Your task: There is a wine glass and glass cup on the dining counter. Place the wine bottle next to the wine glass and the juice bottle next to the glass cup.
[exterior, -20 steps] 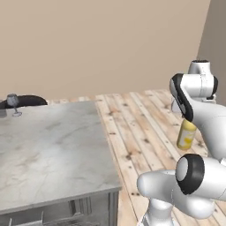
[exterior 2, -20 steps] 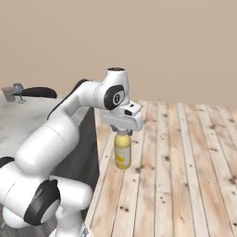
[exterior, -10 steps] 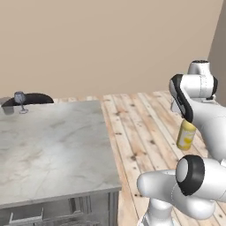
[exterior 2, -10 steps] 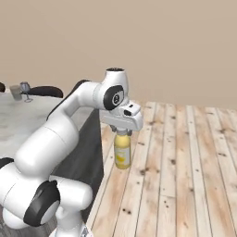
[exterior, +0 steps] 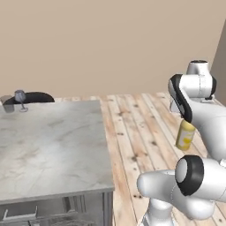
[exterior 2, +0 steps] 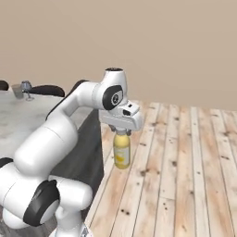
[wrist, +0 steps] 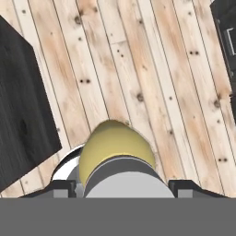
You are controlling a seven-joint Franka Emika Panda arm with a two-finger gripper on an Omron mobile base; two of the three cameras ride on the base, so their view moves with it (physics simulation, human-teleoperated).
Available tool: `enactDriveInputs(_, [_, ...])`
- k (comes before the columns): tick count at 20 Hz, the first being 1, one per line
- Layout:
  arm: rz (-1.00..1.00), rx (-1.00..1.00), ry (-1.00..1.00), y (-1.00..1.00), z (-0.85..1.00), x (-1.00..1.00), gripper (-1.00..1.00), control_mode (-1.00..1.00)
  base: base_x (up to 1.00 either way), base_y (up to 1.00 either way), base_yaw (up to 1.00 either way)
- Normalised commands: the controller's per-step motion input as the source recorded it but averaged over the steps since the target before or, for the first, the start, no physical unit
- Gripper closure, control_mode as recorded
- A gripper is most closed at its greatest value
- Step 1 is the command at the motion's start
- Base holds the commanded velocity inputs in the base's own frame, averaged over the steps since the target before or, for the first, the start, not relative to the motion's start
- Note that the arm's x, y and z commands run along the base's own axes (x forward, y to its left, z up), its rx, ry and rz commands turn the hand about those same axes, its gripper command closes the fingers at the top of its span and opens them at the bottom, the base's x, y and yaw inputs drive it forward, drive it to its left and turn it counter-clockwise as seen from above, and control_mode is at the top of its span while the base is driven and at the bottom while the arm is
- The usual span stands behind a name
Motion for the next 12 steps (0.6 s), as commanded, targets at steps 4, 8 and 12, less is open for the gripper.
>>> enactDriveInputs(4, [0.0,0.0,0.0,0.0,0.0,0.0,1.0,1.0,0.03,-0.6,0.09])
enactDriveInputs(8, [0.0,0.0,0.0,0.0,0.0,0.0,1.0,1.0,0.15,-0.59,0.07])
enactDriveInputs(12, [0.0,0.0,0.0,0.0,0.0,0.0,1.0,1.0,0.51,-0.5,0.05])
